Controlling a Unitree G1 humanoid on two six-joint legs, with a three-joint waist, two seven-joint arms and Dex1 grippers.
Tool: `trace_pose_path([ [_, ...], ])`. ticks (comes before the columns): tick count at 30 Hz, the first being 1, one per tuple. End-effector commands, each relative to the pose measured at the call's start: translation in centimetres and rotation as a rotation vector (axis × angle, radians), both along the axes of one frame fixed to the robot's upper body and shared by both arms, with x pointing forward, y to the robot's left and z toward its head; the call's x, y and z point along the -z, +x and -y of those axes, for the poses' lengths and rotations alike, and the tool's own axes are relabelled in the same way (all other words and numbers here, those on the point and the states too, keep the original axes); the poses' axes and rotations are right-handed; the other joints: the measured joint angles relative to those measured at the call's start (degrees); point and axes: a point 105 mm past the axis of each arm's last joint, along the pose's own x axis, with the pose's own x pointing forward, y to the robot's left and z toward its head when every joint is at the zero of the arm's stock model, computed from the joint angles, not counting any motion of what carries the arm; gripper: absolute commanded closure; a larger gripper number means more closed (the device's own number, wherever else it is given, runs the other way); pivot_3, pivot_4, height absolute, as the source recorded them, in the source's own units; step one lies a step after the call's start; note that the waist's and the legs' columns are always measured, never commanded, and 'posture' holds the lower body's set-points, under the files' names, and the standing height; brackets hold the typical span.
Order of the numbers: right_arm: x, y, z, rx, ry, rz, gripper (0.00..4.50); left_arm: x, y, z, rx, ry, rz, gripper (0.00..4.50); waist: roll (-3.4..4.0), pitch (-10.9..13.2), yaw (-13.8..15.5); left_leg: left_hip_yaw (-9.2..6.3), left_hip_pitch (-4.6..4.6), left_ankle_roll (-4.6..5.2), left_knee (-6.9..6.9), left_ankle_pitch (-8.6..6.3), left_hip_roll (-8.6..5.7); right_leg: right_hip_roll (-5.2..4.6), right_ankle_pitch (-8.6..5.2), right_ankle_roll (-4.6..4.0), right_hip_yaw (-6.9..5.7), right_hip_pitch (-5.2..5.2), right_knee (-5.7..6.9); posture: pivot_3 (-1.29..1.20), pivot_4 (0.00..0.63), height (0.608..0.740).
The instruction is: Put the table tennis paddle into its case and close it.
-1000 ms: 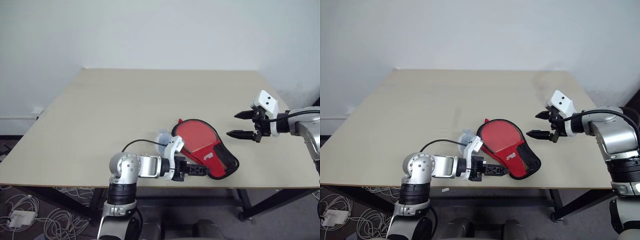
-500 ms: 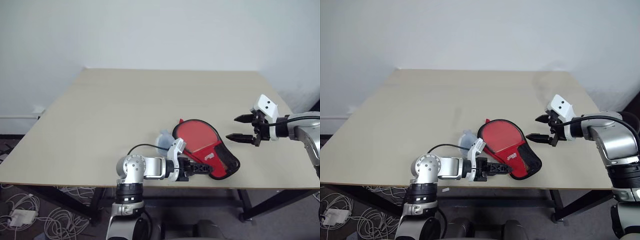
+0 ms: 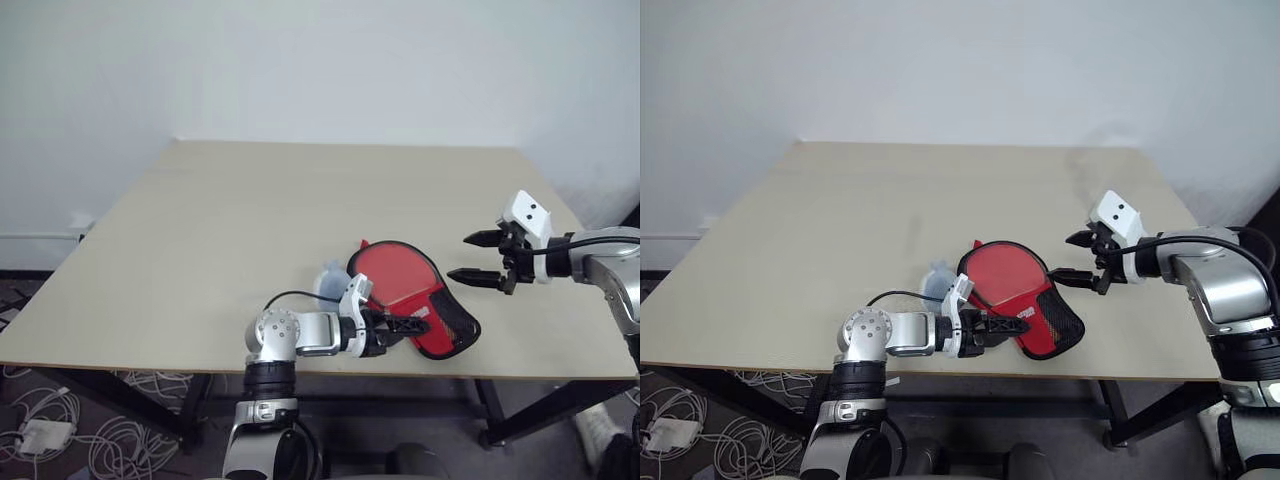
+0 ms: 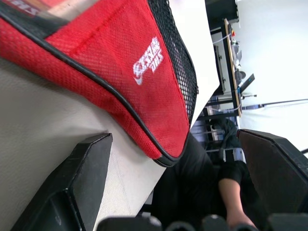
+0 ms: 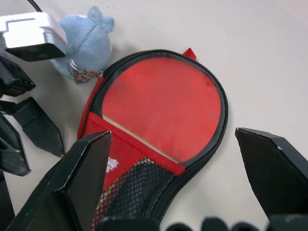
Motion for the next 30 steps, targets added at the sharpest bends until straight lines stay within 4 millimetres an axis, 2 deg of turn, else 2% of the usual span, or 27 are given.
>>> trace_pose_path([
  [1, -1.1, 0.1, -0.6, -0.018, 0.011, 0.051, 0.04, -0.8, 2.1, 2.3, -0.088, 0.026, -0.014, 0.00, -0.05, -0.05, 0.00, -0.05, 0.19, -0.01, -0.04, -0.01, -0.01, -0.02, -0.03, -0.04, -0.02, 0.17, -0.05, 0.00, 0.000, 0.734],
  [8, -1.1, 0.1, -0.8, -0.017, 0.016, 0.053, 0.04, -1.2, 2.9, 3.0, -0.101, 0.041, -0.022, 0.00, -0.04, -0.34, 0.05, -0.53, 0.22, -0.03, -0.14, -0.02, -0.19, -0.17, -0.03, 0.00, -0.12, 0.23, -0.09, 0.00, 0.000, 0.734],
  [12, -1.1, 0.1, -1.0, -0.015, 0.018, 0.056, 0.04, -0.7, 2.9, 3.1, -0.096, 0.074, -0.037, 0.00, -0.02, -0.35, -0.12, -0.52, 0.29, -0.03, -0.15, -0.02, -0.18, -0.16, -0.03, 0.01, -0.10, 0.24, -0.07, 0.00, 0.000, 0.734],
  [18, -1.1, 0.1, -1.1, -0.014, 0.017, 0.056, 0.04, 0.3, 2.4, 3.1, -0.069, 0.154, -0.040, 0.00, -0.03, -0.37, -0.12, -0.52, 0.31, -0.03, -0.15, -0.02, -0.19, -0.18, -0.04, 0.01, -0.10, 0.27, -0.08, 0.00, 0.000, 0.734],
  [28, -1.1, 0.3, -1.2, -0.010, 0.016, 0.062, 0.04, 1.0, 1.3, 2.9, -0.001, 0.188, -0.058, 0.00, -0.05, -0.35, -0.14, -0.55, 0.29, -0.04, -0.19, -0.03, -0.26, -0.29, -0.06, 0.02, -0.16, 0.27, -0.12, 0.00, 0.000, 0.734],
  [30, -1.2, 0.3, -1.3, -0.010, 0.017, 0.062, 0.00, 1.3, 1.1, 2.7, 0.005, 0.197, -0.071, 0.39, -0.06, -0.35, -0.13, -0.57, 0.29, -0.04, -0.20, -0.03, -0.26, -0.30, -0.07, 0.03, -0.17, 0.26, -0.13, 0.00, 0.000, 0.734],
])
